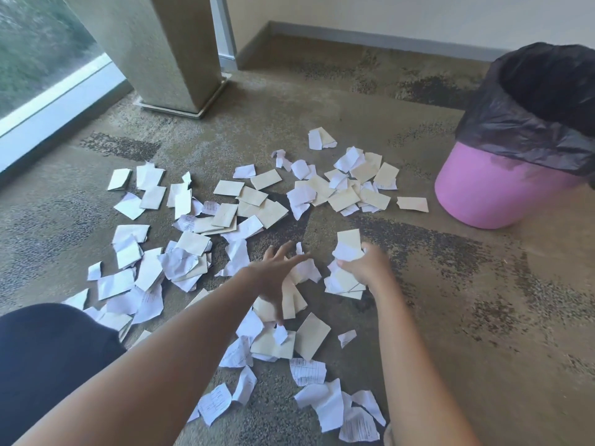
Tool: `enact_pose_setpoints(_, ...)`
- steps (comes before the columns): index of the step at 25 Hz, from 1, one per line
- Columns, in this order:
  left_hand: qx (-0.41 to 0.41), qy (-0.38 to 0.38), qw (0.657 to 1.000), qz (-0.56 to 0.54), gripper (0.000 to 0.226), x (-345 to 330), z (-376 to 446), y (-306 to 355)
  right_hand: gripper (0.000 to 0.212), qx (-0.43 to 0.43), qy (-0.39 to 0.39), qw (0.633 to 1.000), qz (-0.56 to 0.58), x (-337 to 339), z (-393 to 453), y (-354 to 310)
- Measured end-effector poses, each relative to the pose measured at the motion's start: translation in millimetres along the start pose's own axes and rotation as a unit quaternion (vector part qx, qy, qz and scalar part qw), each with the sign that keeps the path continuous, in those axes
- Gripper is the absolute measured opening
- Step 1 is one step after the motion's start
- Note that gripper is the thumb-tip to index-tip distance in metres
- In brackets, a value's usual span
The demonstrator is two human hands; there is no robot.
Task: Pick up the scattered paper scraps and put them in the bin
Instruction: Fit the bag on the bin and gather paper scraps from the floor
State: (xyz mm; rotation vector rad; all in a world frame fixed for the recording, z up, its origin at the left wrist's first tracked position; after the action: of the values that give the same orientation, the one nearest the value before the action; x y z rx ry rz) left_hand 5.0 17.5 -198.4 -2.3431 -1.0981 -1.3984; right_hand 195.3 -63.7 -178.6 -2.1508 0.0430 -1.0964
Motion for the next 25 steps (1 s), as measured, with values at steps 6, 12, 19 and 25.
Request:
enact_pose_setpoints(6, 0.0, 0.086, 0.996, 0.028, 0.102, -4, -3, 6, 0.045, 0.002, -0.005, 1.0, 0.012, -1, -1, 1)
enact_pose_setpoints(12, 0.037, 0.088, 0.995, -0.029, 0.08, 5, -6, 0, 0.044, 0.0, -0.024, 0.998, 0.064, 2, -3, -13)
enact_pose_setpoints(19, 0.092, 0.131, 0.976, -0.147, 0.059, 34, -2, -18, 0.073, -0.023, -0.047, 0.984, 0.173, 5, 6, -19)
enact_pose_setpoints(25, 0.13, 0.179, 0.898, -0.381, 0.031, 68, 8, -11, 0.067, -0.049, -0.041, 0.943, 0.328, 34, 14, -31)
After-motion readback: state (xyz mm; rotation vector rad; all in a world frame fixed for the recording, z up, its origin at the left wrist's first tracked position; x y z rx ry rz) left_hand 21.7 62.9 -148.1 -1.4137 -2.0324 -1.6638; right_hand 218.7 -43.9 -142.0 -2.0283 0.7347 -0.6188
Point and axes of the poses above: each hand's wrist, its own z-axis towards the middle knuckle, its own x-axis out of the back of the hand, y = z × x, the point moved 8 cm from there along z, towards the middle knuckle, and after that the axes turned 11 degrees about y, right-handed, at the moved point
